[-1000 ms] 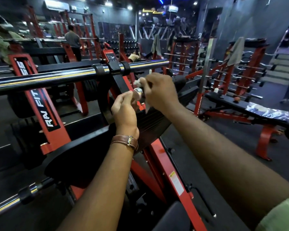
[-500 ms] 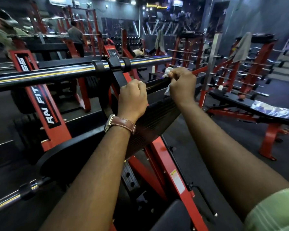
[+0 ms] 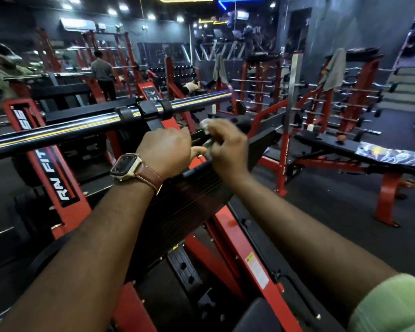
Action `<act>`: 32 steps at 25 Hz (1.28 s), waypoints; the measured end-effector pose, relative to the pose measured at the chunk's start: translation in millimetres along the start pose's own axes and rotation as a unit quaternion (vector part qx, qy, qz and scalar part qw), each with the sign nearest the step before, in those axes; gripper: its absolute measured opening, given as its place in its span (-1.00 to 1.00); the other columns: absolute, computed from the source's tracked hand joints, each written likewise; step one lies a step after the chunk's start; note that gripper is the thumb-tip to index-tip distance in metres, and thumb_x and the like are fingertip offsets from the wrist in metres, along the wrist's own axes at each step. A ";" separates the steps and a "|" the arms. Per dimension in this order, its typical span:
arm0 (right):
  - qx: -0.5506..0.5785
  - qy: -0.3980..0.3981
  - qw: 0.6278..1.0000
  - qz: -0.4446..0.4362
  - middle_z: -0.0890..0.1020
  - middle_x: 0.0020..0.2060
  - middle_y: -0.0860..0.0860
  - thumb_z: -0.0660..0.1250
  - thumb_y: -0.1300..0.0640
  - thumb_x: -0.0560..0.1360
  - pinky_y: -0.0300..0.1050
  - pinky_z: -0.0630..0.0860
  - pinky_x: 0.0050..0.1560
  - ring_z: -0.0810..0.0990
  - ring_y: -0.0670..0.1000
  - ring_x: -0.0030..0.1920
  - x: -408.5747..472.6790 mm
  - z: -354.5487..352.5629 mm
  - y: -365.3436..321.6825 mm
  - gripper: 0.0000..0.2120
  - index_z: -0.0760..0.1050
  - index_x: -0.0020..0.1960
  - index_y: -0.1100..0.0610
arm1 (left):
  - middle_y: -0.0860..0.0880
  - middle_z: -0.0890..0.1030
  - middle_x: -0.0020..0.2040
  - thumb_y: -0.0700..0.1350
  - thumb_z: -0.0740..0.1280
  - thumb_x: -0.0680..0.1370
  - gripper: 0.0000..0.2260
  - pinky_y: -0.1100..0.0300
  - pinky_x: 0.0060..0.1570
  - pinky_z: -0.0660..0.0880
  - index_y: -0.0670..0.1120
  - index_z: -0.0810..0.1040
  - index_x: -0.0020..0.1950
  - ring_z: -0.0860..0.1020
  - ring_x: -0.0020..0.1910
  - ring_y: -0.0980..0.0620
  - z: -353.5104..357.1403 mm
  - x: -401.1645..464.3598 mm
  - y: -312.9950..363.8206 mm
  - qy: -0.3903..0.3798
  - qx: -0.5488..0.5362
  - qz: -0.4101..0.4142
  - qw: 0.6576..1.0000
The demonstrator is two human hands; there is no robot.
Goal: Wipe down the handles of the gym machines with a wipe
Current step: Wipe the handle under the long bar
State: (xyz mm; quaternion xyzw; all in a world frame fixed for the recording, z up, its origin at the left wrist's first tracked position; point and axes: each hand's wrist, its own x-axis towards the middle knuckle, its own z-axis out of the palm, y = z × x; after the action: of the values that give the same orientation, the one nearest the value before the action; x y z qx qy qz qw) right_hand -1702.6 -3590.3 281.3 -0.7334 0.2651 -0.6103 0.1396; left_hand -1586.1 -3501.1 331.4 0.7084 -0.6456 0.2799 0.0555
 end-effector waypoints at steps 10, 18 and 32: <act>0.050 0.041 0.984 0.165 0.67 -0.21 -0.04 0.30 0.38 0.34 -0.16 0.59 -0.18 0.64 -0.03 -0.24 45.0 -12.9 48.8 -0.72 0.71 -0.07 0.17 | -0.13 0.60 -0.08 0.01 0.20 0.67 -0.80 0.11 -0.39 0.23 -0.13 0.36 0.06 0.57 -0.17 -0.20 -4.1 23.7 17.3 -0.060 0.073 0.032 0.995; 0.016 0.165 0.933 0.319 0.72 -0.12 0.08 0.35 0.22 0.44 -0.23 0.50 -0.09 0.65 0.03 -0.11 65.5 -10.8 94.1 -0.80 0.72 -0.03 0.12 | -0.18 0.60 -0.03 -0.23 0.12 0.61 -0.91 0.06 -0.30 0.31 -0.15 0.37 0.08 0.47 -0.21 -0.18 -14.3 36.6 27.8 -0.090 0.047 0.051 0.993; 0.600 0.110 0.553 0.568 0.65 -0.23 0.17 0.03 0.19 0.63 0.04 0.43 0.33 0.57 0.17 -0.13 27.1 25.1 39.2 -0.67 0.53 -0.10 0.21 | -0.01 0.30 -0.32 -0.14 0.37 0.47 -0.72 0.11 -0.39 0.31 -0.12 0.28 0.03 0.37 -0.35 -0.04 -9.7 40.6 23.7 -0.118 -0.023 0.034 0.992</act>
State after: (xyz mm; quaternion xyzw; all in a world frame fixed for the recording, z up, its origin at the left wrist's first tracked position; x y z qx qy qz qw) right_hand -1683.7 -3640.6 277.4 -0.1044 0.2125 -0.4977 0.8344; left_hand -1611.2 -3536.5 351.9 0.7126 -0.6776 0.1811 -0.0147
